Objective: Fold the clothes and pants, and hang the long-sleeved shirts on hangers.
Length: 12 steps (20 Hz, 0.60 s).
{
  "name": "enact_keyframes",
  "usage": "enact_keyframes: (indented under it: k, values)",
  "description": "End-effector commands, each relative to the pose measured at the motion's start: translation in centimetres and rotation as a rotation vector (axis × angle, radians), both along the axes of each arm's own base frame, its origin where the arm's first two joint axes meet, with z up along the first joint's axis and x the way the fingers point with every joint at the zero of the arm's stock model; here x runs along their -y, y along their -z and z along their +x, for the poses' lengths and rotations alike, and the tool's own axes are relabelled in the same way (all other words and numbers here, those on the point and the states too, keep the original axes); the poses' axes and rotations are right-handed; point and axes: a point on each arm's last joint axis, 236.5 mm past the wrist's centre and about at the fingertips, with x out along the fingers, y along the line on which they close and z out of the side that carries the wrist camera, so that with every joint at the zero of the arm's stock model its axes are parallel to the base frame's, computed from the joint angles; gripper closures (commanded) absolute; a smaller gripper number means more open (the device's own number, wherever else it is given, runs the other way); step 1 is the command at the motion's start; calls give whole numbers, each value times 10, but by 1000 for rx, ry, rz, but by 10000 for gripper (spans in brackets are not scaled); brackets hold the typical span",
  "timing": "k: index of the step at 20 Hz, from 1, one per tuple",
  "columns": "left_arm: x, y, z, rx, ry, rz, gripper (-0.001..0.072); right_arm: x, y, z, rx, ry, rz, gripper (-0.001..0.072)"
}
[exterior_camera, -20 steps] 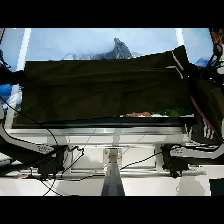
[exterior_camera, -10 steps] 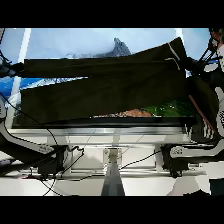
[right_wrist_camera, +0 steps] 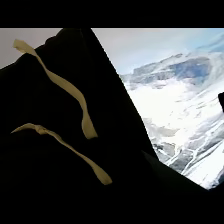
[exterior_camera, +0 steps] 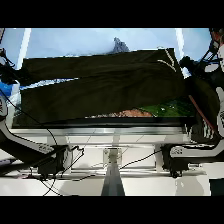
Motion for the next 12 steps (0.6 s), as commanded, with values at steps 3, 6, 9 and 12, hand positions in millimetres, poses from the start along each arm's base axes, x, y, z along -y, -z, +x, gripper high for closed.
enact_keyframes:
  k: [3, 6, 9, 12]
  values:
    - [6, -81, -5, 91, 56, 60, 15, 10, -58, -48, -51, -103, -162, 409]
    - [23, -133, -19, 123, 141, 94, 367, 27, -57, -117, -253, -128, -162, 685]
    - [41, -176, -25, 223, 152, 73, 656, 37, -39, -184, -430, -81, -33, 686]
    - [58, -190, -36, 256, 155, 34, 657, 29, -20, -222, -451, -20, 28, 686]
